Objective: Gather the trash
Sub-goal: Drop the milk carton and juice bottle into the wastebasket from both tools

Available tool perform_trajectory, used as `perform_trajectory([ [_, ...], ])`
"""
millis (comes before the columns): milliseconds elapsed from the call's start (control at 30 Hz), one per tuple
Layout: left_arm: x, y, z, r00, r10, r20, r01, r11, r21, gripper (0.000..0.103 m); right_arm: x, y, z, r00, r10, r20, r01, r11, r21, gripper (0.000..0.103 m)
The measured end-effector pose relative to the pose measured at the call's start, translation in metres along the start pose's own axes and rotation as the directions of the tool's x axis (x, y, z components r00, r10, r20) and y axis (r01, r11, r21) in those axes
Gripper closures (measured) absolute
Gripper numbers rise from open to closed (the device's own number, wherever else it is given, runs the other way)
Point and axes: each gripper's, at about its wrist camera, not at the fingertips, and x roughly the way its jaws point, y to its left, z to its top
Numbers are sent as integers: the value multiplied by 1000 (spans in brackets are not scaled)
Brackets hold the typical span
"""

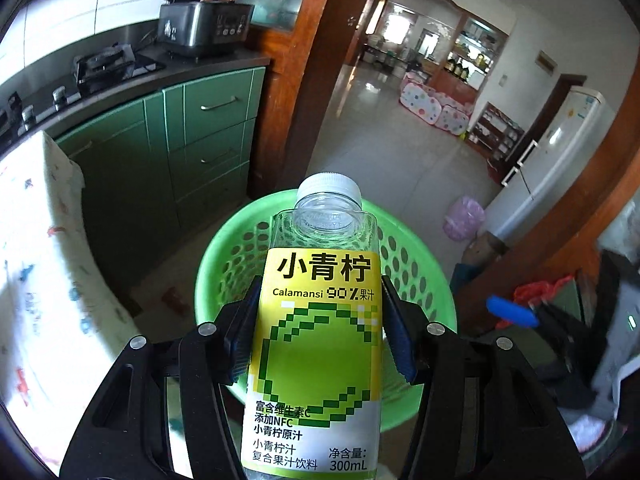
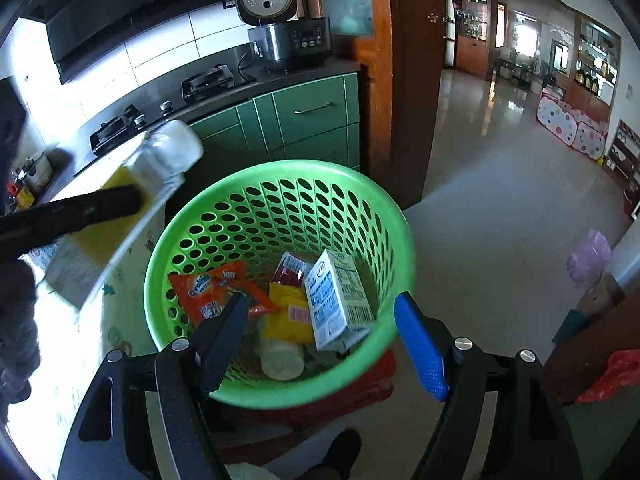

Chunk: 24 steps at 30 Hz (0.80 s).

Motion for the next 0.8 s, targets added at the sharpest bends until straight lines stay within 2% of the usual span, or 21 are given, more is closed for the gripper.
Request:
perform_trajectory([
  [333,43,-2,-7,998,28,-57,-29,999,-25,48,-1,1,-20,1000,18,-13,-18,1000,-14,29],
  [667,51,6,-12,998,30,-58,-33,998,-51,46,8,13,-25,998,49,-33,-49,999,-12,29],
  [800,46,4,-14,998,33,-44,-34,999,-28,45,9,16,-26,998,50,-35,-51,999,-12,29],
])
